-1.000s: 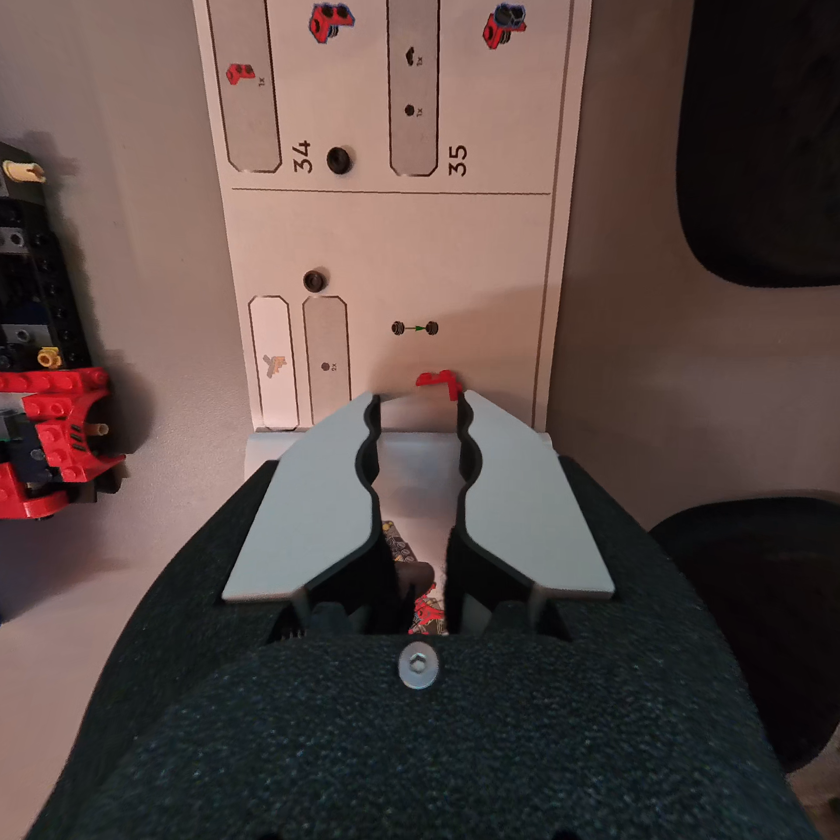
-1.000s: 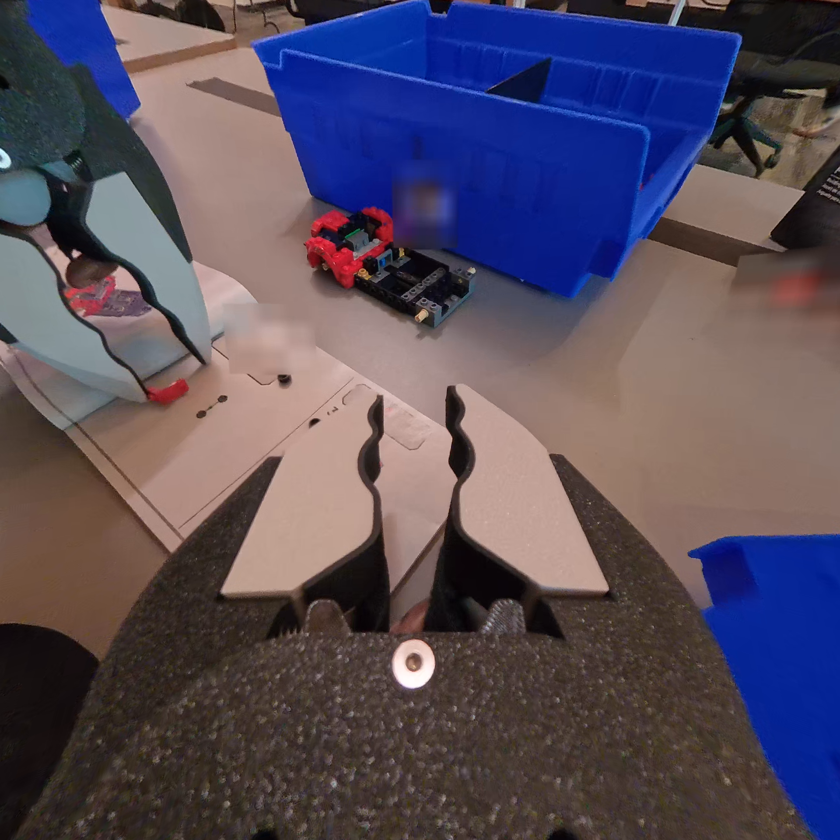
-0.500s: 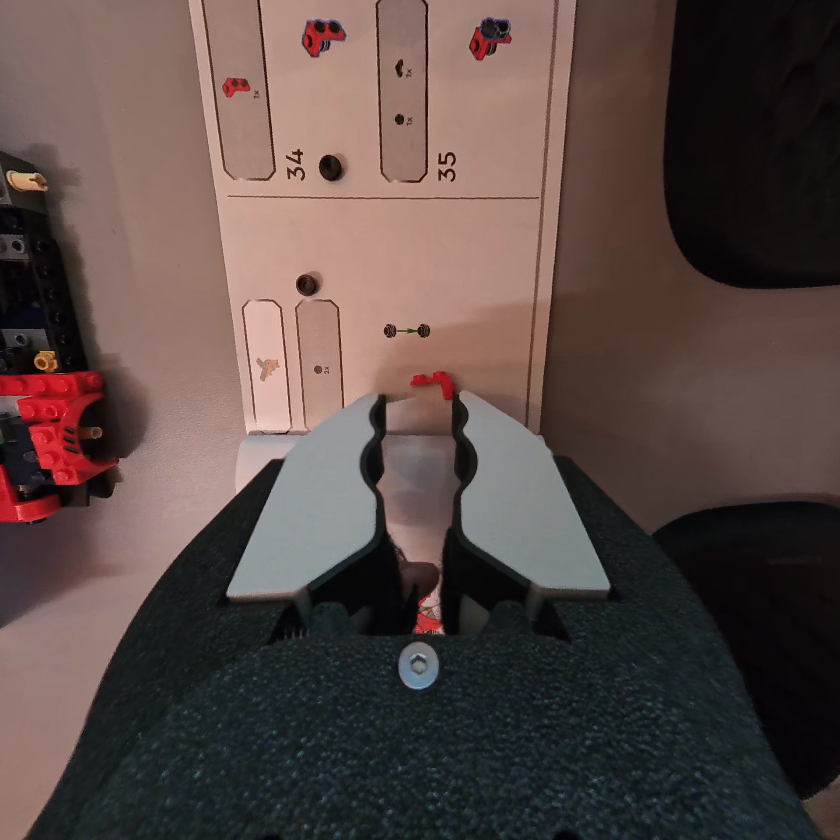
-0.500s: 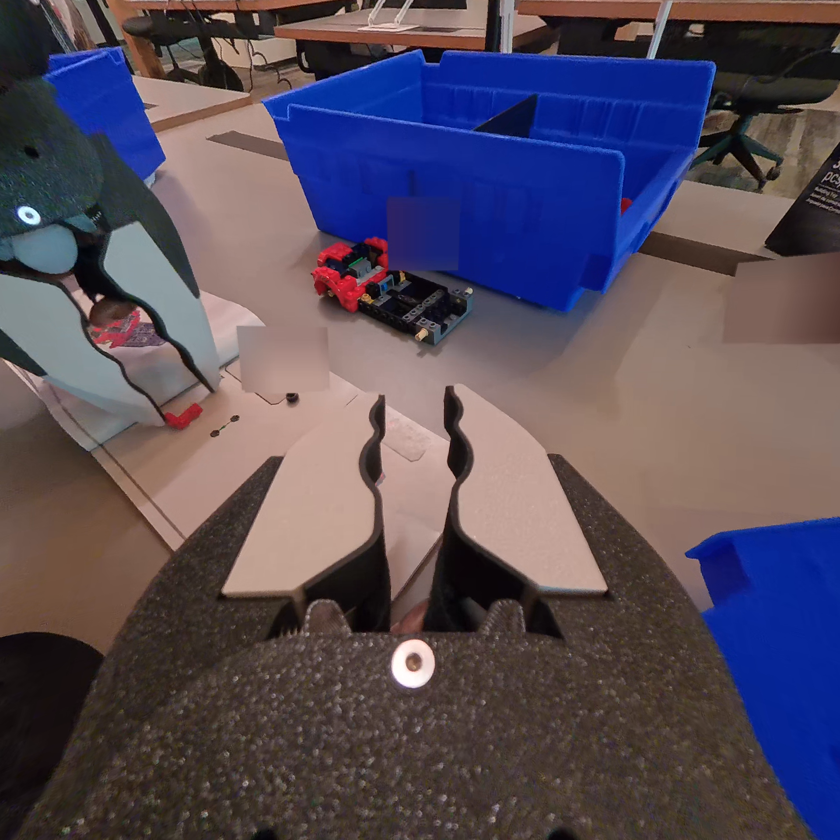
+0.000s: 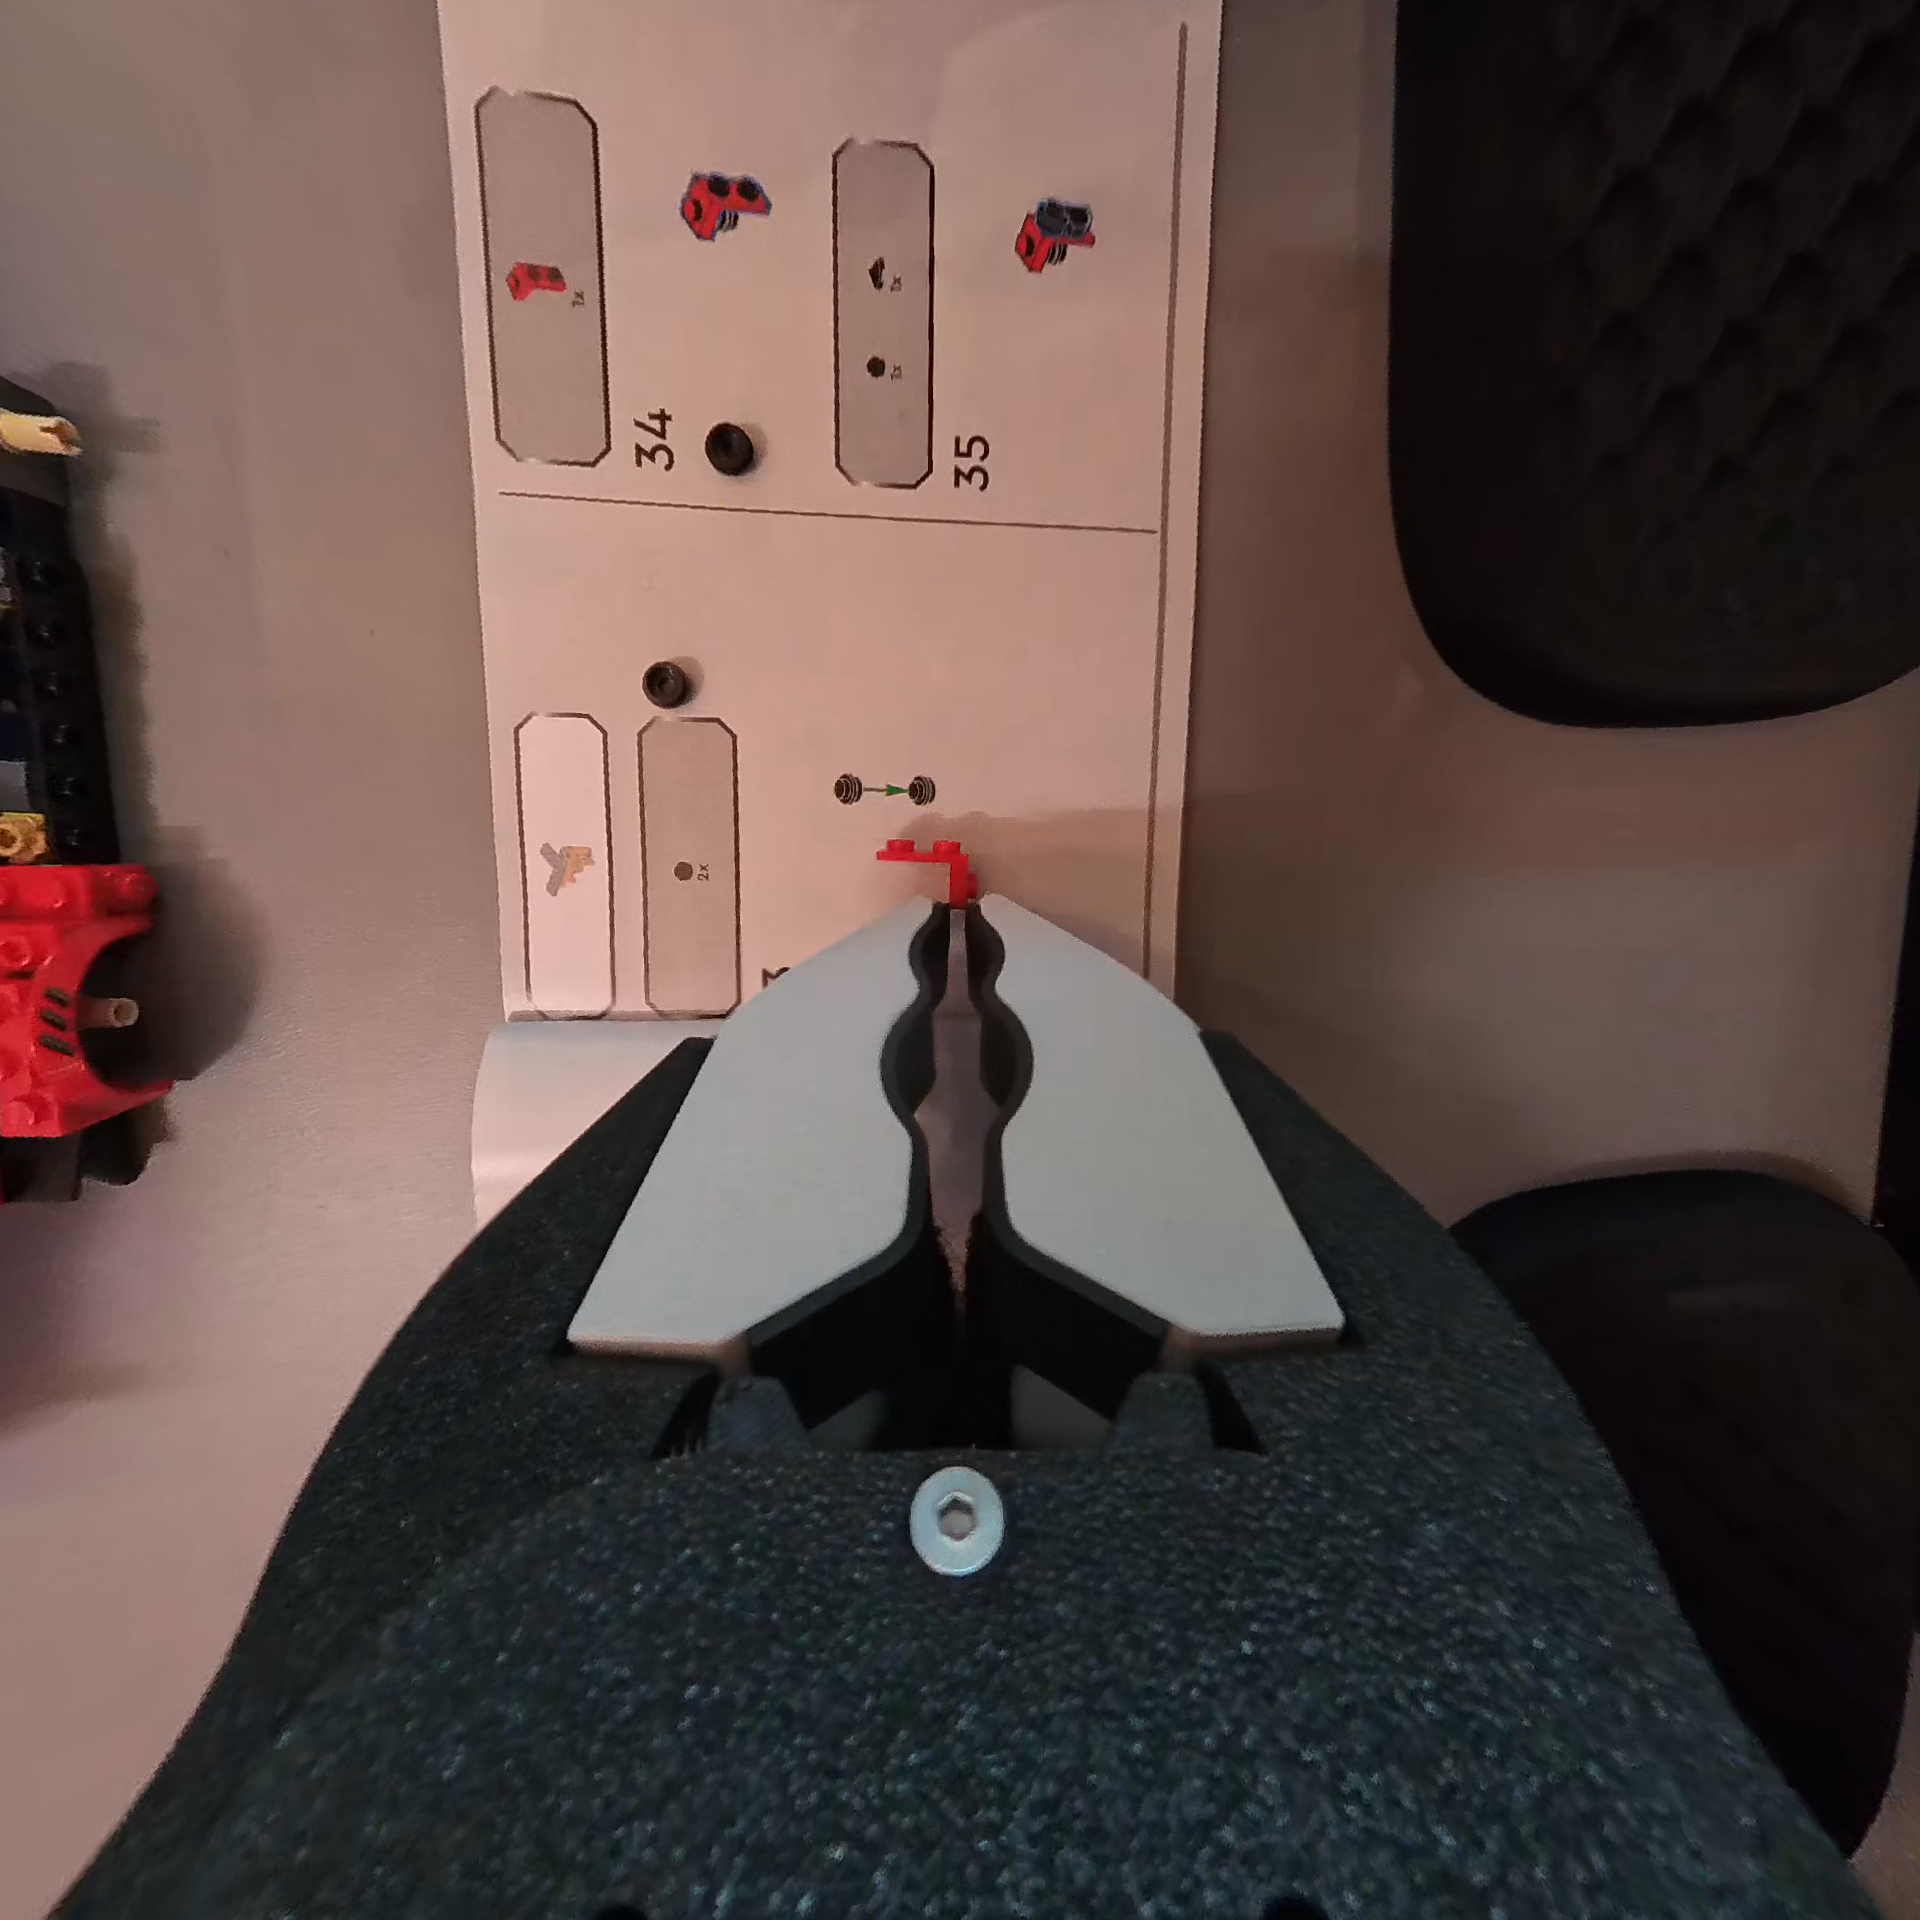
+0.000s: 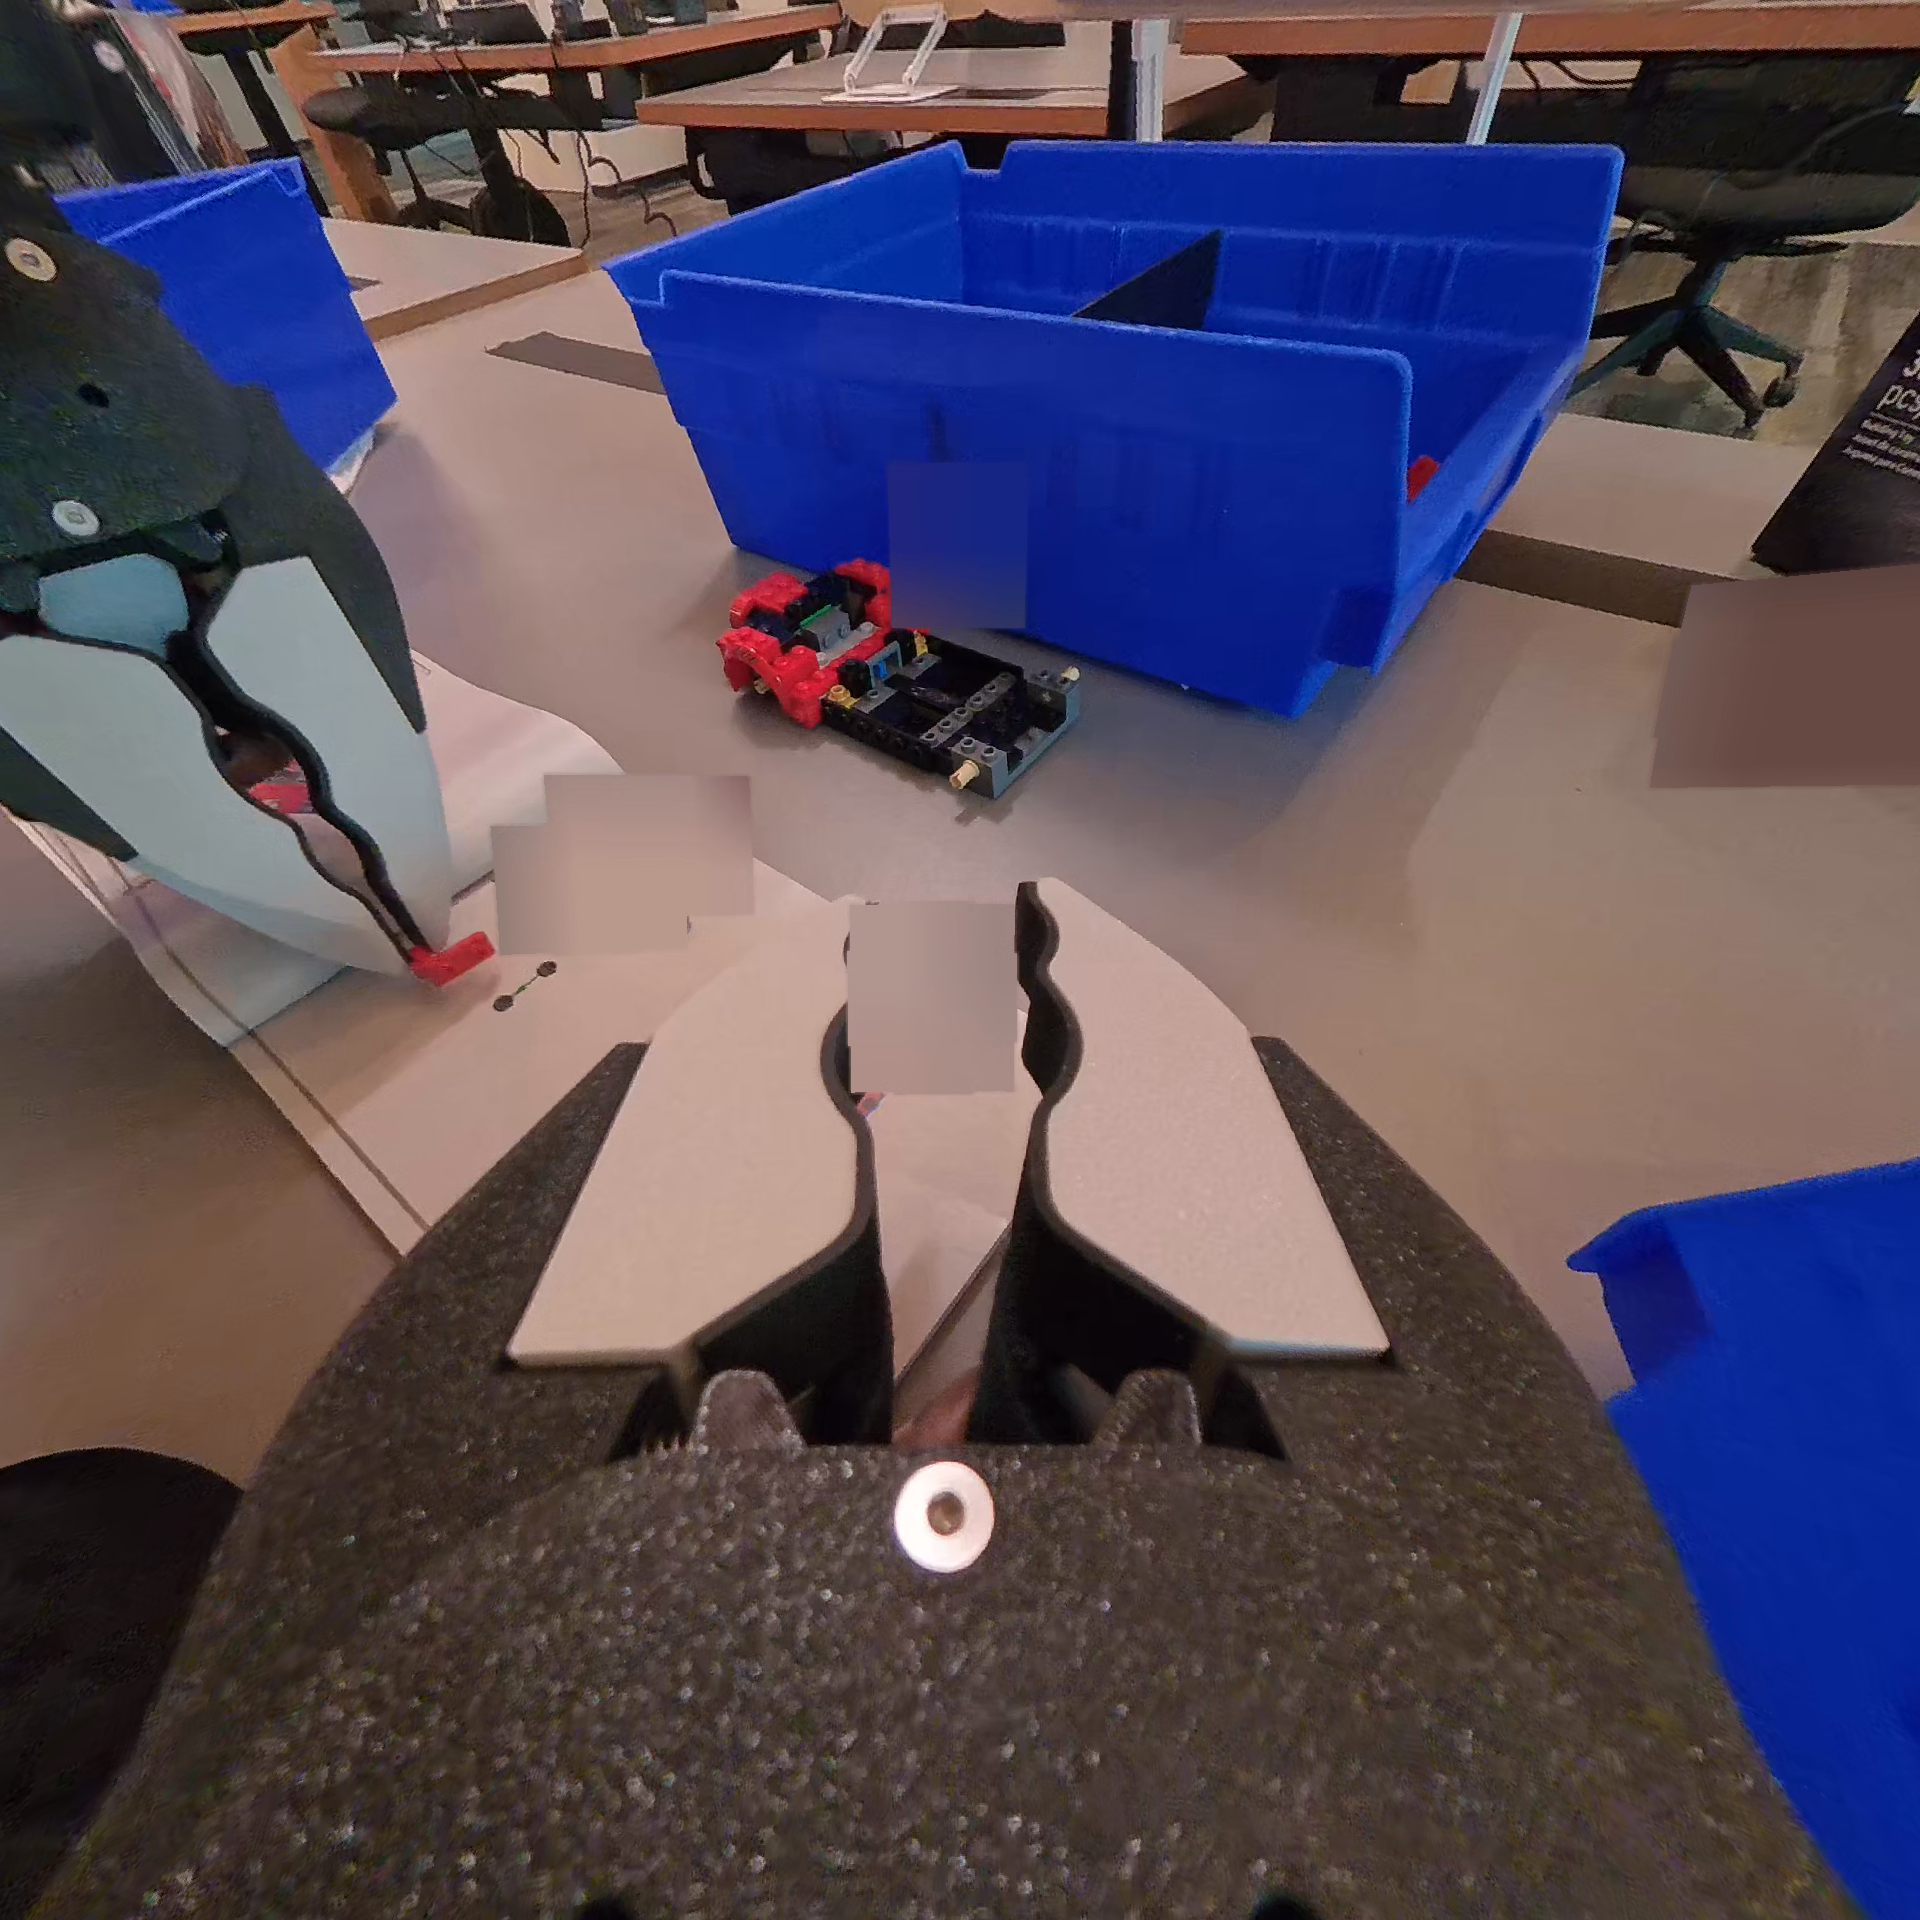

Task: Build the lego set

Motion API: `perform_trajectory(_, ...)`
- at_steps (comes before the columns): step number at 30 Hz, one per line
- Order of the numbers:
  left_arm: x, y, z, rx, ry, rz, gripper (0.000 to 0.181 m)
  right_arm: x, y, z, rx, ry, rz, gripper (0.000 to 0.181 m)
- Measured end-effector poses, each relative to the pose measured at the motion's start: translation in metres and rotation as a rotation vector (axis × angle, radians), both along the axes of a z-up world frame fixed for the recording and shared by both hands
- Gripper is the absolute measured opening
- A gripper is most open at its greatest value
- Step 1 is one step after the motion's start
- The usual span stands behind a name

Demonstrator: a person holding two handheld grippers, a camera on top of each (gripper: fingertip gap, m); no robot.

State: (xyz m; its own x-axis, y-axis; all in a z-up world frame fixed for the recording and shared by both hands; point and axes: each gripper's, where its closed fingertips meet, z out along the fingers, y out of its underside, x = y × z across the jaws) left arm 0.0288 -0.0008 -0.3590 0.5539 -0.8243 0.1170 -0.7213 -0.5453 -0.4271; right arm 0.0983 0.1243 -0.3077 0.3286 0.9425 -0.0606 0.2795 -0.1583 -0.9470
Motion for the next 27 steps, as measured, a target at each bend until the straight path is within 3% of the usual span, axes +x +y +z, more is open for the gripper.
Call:
perform_trajectory(10,0.002,-0.001,0.028,0.063,-0.249,0.143,0.002,0.003,0.002,0.010,0.005,0.060,-0.012,0.023)
perform_trajectory(17,-0.013,-0.009,0.054,0.126,-0.291,0.214,0.002,0.002,0.001,0.008,0.010,0.046,-0.005,0.023)
perform_trajectory(21,-0.033,-0.003,0.066,0.219,-0.241,0.300,0.002,0.002,0.000,0.007,0.012,0.043,0.001,0.023)
perform_trajectory(27,-0.038,0.011,0.076,0.312,-0.308,0.363,0.003,0.001,-0.001,0.005,0.010,0.036,0.008,0.023)
